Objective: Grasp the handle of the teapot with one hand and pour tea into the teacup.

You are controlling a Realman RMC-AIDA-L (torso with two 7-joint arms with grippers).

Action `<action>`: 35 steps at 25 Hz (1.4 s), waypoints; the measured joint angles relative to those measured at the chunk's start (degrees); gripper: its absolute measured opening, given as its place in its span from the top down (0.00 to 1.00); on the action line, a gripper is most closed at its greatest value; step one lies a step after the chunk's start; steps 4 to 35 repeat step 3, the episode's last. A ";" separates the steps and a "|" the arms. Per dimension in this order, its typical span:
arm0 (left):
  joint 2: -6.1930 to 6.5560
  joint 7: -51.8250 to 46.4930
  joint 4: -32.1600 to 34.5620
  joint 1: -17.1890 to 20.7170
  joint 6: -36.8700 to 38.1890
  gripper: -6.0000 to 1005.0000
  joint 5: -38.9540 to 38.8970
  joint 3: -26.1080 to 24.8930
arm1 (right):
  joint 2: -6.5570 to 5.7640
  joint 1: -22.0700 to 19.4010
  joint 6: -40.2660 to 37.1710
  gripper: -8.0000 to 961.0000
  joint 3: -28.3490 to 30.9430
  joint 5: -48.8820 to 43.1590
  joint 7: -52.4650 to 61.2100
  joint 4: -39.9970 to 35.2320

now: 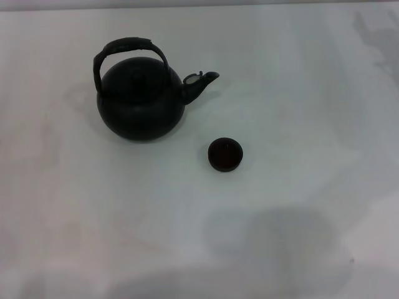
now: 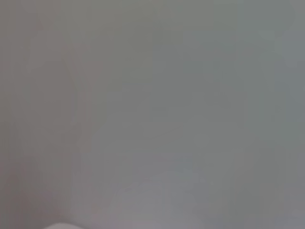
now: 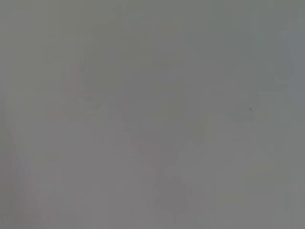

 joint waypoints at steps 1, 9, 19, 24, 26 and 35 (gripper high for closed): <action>0.00 -0.67 -1.03 -0.83 -0.37 0.12 -1.27 0.00 | 0.06 -0.34 0.31 0.12 -0.01 0.00 0.00 0.09; 0.00 -0.82 -1.84 -1.85 -0.81 0.12 -2.44 0.00 | 0.11 -0.96 1.17 0.12 -0.02 0.00 -0.01 0.29; 0.00 -0.82 -1.84 -1.85 -0.81 0.12 -2.44 0.00 | 0.11 -0.96 1.17 0.12 -0.02 0.00 -0.01 0.29; 0.00 -0.82 -1.84 -1.85 -0.81 0.12 -2.44 0.00 | 0.11 -0.96 1.17 0.12 -0.02 0.00 -0.01 0.29; 0.00 -0.82 -1.84 -1.85 -0.81 0.12 -2.44 0.00 | 0.11 -0.96 1.17 0.12 -0.02 0.00 -0.01 0.29; 0.00 -0.82 -1.84 -1.85 -0.81 0.12 -2.44 0.00 | 0.11 -0.96 1.17 0.12 -0.02 0.00 -0.01 0.29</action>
